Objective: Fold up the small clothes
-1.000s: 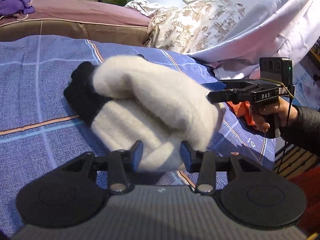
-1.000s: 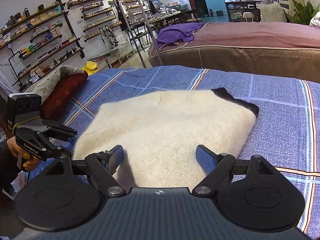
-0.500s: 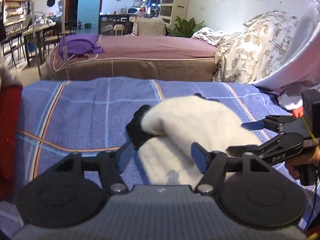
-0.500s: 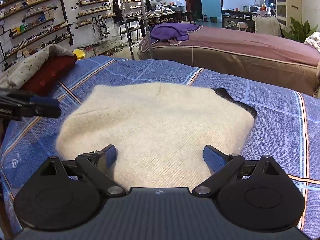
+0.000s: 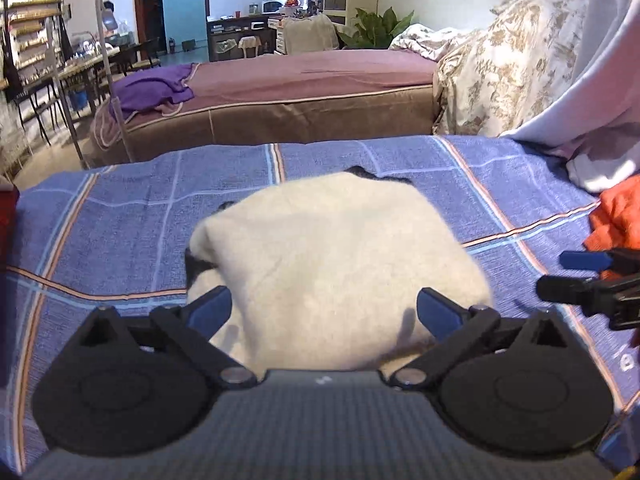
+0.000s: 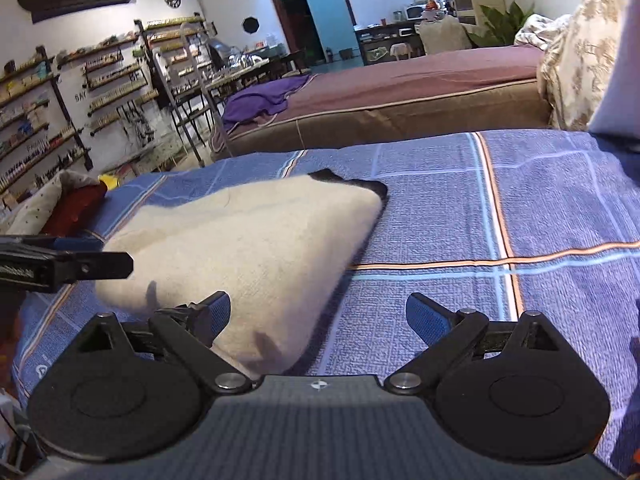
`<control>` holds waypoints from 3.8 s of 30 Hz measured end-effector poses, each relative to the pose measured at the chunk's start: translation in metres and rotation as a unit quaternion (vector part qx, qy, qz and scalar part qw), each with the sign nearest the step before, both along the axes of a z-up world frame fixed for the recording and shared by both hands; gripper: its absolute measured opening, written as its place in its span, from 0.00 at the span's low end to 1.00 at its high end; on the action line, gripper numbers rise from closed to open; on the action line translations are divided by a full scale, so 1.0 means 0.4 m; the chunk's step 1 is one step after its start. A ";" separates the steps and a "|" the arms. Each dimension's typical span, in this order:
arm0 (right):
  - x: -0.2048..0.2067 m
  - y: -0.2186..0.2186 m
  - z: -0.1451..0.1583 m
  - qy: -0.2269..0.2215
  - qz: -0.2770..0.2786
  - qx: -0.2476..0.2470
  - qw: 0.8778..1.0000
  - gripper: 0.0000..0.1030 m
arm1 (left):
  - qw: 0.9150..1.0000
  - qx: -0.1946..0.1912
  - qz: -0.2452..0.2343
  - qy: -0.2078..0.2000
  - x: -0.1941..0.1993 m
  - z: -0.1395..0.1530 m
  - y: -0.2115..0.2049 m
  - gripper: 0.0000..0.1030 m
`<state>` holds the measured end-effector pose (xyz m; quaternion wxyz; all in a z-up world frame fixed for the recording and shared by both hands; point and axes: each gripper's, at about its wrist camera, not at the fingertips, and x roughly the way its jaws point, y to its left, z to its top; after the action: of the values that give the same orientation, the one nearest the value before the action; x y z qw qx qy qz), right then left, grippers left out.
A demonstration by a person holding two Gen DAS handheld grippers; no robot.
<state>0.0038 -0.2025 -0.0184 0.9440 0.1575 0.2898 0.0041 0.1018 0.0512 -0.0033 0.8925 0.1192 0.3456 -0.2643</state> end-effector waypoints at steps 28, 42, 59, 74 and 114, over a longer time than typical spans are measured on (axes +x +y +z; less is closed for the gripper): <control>0.044 0.051 -0.086 0.041 0.041 0.037 0.998 1.00 | 0.992 -0.039 0.067 0.095 0.008 -0.072 0.088 1.00; -0.026 -0.111 -0.153 0.085 -0.090 0.424 0.897 1.00 | 0.858 -0.331 0.236 0.313 -0.026 -0.217 0.234 1.00; 0.009 -0.098 -0.192 0.109 -0.108 0.520 0.840 1.00 | 0.771 -0.480 0.262 0.326 0.120 -0.378 0.172 1.00; 0.123 -0.091 -0.175 0.133 -0.096 0.499 0.851 1.00 | 0.782 -0.441 0.274 0.344 0.290 -0.367 0.092 1.00; -0.148 -0.027 -0.066 0.086 -0.107 0.286 0.948 0.82 | 0.917 -0.252 0.173 0.256 0.372 -0.048 -0.256 0.61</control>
<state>-0.0553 -0.2132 -0.0446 0.8255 0.4508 0.3384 -0.0273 0.2507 -0.0512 -0.0225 0.8055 -0.2429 0.4998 -0.2059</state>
